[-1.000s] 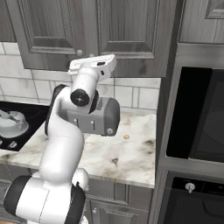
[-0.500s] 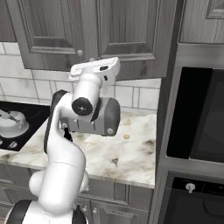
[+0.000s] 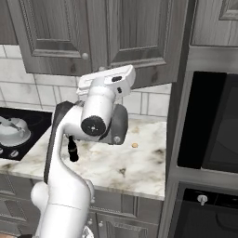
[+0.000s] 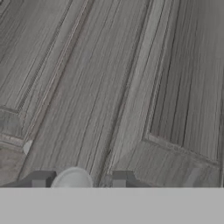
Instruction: Pick the pan from the cabinet and place it on the stove. Then turn on the stove burner for the pan.
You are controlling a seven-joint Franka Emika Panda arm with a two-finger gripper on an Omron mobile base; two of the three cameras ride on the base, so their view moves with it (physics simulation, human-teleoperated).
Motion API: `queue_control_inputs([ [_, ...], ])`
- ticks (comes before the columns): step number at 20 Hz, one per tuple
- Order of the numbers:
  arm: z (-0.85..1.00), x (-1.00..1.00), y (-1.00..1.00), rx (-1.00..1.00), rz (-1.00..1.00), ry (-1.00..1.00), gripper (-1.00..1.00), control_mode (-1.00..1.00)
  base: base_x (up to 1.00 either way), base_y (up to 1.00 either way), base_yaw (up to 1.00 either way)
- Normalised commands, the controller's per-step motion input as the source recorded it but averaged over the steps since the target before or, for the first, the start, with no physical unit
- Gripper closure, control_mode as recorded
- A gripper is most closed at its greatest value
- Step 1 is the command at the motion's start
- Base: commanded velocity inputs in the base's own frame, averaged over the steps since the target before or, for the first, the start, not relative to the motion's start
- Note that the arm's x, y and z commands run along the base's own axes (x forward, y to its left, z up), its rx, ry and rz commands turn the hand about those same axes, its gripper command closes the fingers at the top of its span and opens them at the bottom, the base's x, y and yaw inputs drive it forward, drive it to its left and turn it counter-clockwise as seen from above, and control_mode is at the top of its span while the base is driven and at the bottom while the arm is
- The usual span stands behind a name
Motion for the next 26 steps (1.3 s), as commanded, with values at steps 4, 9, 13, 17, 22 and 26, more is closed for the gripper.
queue_control_inputs([
  [4,0.22,-0.65,-0.59,-0.04,0.00,0.00,-1.00,-1.00,0.00,0.00,0.00],
  [9,-0.11,-0.57,-0.10,-0.04,0.00,0.01,-1.00,-1.00,0.00,0.00,0.00],
  [13,-0.15,-0.77,0.04,0.00,0.01,-0.01,-1.00,-1.00,0.00,0.00,0.00],
  [17,-0.03,-0.89,0.26,-0.03,0.00,-0.01,-1.00,-1.00,0.00,0.00,0.00],
  [22,0.00,-0.69,0.81,-0.10,-0.01,-0.01,-1.00,-1.00,0.00,0.00,0.00],
  [26,0.06,-0.11,0.99,-0.17,-0.09,0.00,-1.00,-1.00,0.00,0.00,0.00],
])
